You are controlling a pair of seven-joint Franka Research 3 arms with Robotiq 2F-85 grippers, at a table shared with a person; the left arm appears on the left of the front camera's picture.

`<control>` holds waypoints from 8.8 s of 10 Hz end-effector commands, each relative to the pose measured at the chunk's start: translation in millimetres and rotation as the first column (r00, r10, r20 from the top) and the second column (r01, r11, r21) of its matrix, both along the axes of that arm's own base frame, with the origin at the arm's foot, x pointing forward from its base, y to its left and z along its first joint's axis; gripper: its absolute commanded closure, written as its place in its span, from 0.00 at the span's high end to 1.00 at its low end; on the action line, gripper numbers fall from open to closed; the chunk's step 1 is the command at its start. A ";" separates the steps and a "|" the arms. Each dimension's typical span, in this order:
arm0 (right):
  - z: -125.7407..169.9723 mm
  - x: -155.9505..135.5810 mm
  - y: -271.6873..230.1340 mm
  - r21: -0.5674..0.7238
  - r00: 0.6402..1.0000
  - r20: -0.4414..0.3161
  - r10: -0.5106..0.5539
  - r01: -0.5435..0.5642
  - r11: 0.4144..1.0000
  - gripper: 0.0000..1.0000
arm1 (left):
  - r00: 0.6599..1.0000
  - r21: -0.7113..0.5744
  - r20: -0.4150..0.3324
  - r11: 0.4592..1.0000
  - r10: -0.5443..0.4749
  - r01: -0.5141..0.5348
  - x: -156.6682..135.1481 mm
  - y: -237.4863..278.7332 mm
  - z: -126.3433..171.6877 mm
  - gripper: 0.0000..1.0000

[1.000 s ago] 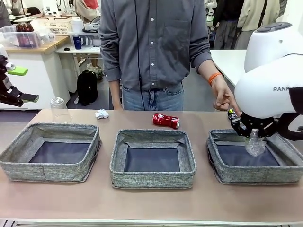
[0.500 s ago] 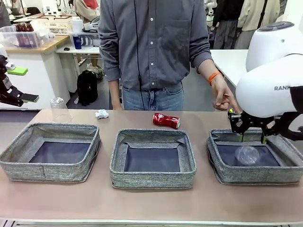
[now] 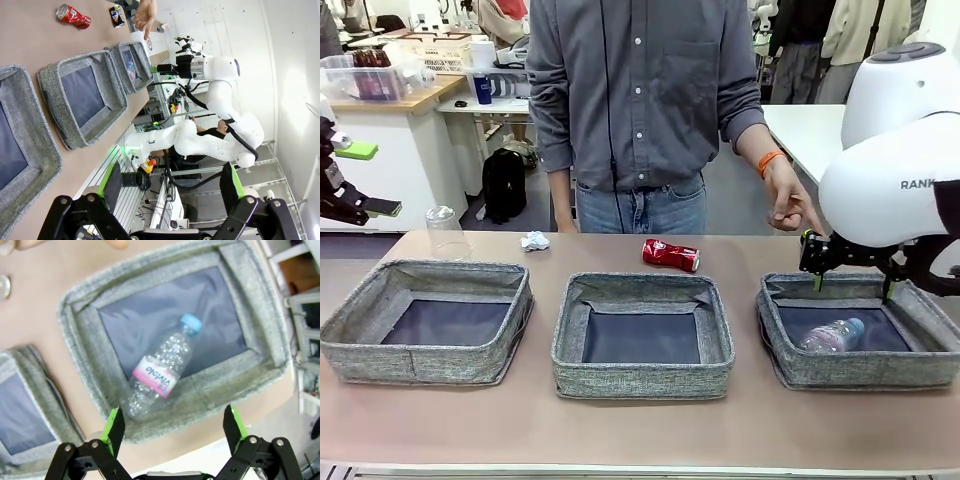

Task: Sort the waste into the appropriate baskets.
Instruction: Place the picked waste into the Fabric basket indicated by the person, then pick up the waste item pointed out by the person.

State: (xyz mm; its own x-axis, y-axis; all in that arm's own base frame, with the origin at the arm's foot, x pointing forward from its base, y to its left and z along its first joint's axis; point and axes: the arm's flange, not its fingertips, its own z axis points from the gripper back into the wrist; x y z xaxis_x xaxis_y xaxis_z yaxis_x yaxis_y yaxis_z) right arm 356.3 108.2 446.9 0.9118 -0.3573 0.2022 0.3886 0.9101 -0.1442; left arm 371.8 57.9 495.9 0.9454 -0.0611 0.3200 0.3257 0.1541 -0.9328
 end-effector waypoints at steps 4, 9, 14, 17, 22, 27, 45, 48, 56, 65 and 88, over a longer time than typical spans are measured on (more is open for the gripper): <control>42.3 3.4 16.3 0.396 0.999 0.037 -0.003 -0.012 0.918 1.00 | 1.000 -0.009 0.010 1.000 0.005 -0.005 -0.2 -0.4 2.6 1.00; 80.1 8.8 39.8 0.971 0.956 -0.150 0.253 0.094 0.221 1.00 | 1.000 -0.009 0.010 1.000 0.005 -0.005 -0.2 -0.4 2.6 1.00; 77.6 2.6 35.1 0.996 0.970 -0.057 0.238 0.038 0.081 1.00 | 1.000 -0.009 0.010 1.000 0.005 -0.005 -0.2 -0.4 2.6 1.00; 77.6 2.6 35.1 0.996 0.970 -0.057 0.238 0.038 0.081 1.00 | 1.000 -0.009 0.010 1.000 0.005 -0.005 -0.2 -0.4 2.6 1.00; 77.6 2.6 35.1 0.996 0.970 -0.057 0.238 0.038 0.081 1.00 | 1.000 -0.009 0.010 1.000 0.005 -0.005 -0.2 -0.4 2.6 1.00; 77.6 2.6 35.1 0.996 0.970 -0.057 0.238 0.038 0.081 1.00 | 1.000 -0.009 0.010 1.000 0.005 -0.005 -0.2 -0.4 2.6 1.00; 77.6 2.6 35.1 0.996 0.970 -0.057 0.238 0.038 0.081 1.00 | 0.996 0.630 0.088 0.775 -0.012 -0.046 66.1 -64.7 7.9 1.00; 77.6 2.6 35.1 0.996 0.970 -0.057 0.238 0.038 0.081 1.00 | 0.992 0.775 0.091 0.632 -0.082 -0.019 108.2 -128.1 -12.5 1.00; 77.6 2.6 35.1 0.996 0.970 -0.057 0.238 0.038 0.081 1.00 | 0.977 0.806 0.064 0.567 0.203 -0.170 132.2 -168.1 -28.3 1.00; 77.6 2.6 35.1 0.996 0.970 -0.057 0.238 0.038 0.081 1.00 | 0.883 0.926 0.254 0.164 0.395 -0.339 276.7 -226.0 -123.6 1.00; 77.6 2.6 35.1 0.996 0.970 -0.057 0.238 0.038 0.081 1.00 | 0.839 0.912 0.296 0.126 0.456 -0.391 295.0 -221.1 -186.2 0.00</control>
